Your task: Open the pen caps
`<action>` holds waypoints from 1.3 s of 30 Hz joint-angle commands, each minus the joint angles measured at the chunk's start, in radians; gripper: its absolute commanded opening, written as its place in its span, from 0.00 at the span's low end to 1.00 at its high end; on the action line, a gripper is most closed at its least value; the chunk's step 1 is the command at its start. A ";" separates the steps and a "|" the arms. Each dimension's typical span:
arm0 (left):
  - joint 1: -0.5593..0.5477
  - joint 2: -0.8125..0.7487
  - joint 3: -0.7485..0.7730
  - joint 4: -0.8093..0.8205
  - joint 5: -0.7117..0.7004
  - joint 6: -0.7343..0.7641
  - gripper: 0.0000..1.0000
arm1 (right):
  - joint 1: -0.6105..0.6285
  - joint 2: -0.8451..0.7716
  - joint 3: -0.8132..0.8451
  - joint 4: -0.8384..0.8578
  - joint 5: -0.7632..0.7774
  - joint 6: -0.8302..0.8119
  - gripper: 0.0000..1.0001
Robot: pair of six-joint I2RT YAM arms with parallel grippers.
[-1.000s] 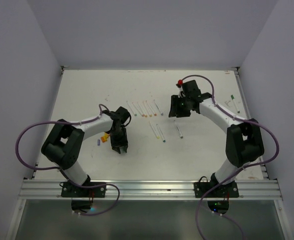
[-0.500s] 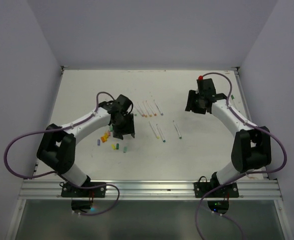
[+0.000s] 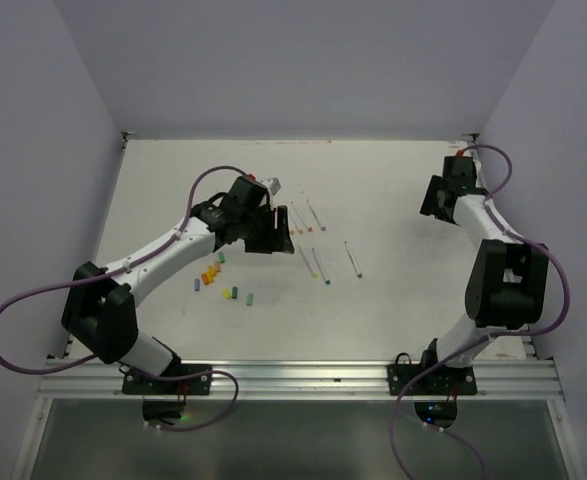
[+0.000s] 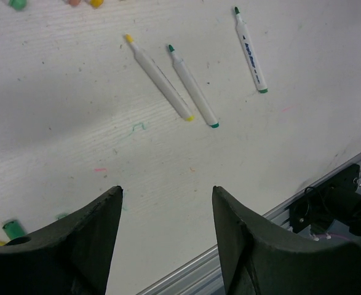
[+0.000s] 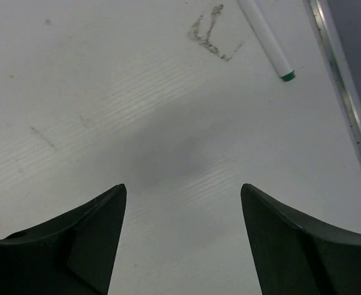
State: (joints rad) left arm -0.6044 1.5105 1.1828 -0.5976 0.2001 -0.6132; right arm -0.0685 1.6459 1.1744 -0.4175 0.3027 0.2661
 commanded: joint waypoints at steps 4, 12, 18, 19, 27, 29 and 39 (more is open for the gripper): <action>0.000 -0.038 -0.103 0.143 0.056 0.044 0.63 | -0.154 0.067 -0.022 0.166 0.050 -0.235 0.87; 0.003 -0.018 -0.190 0.260 0.090 0.020 0.63 | -0.306 0.166 -0.056 0.324 -0.147 -0.381 0.92; 0.005 0.030 -0.196 0.288 0.107 0.017 0.63 | -0.317 0.298 0.056 0.293 -0.270 -0.419 0.93; 0.005 0.033 -0.198 0.288 0.110 0.015 0.63 | -0.318 0.308 0.076 0.284 -0.299 -0.423 0.93; 0.012 0.036 -0.229 0.311 0.136 0.024 0.63 | -0.375 0.367 0.070 0.286 -0.388 -0.459 0.87; 0.021 0.036 -0.245 0.321 0.148 0.020 0.63 | -0.401 0.388 0.085 0.272 -0.447 -0.456 0.84; 0.038 0.036 -0.259 0.343 0.170 0.006 0.63 | -0.418 0.463 0.111 0.174 -0.475 -0.530 0.42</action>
State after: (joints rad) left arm -0.5713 1.5452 0.9180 -0.3000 0.3424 -0.6083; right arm -0.4923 2.0529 1.3346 -0.1219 -0.1806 -0.2111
